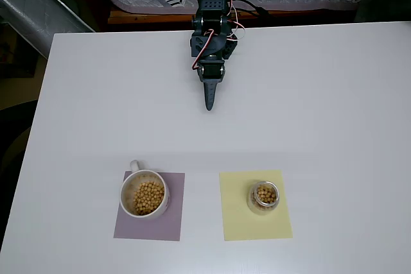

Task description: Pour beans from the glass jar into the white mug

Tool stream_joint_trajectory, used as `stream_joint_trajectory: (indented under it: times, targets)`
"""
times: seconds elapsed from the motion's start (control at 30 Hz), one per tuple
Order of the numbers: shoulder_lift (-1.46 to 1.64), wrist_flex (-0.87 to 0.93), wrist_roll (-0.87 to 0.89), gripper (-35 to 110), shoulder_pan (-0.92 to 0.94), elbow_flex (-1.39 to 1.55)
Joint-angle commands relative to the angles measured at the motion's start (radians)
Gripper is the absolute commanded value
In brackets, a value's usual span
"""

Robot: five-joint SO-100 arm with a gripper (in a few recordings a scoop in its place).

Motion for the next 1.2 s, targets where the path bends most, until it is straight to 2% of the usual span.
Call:
stream_joint_trajectory:
  times: [0.0,1.17]
  targets:
    - [0.038,0.044,0.028,0,0.014,0.009]
    - [0.038,0.061,-0.011,0,-0.044,0.009]
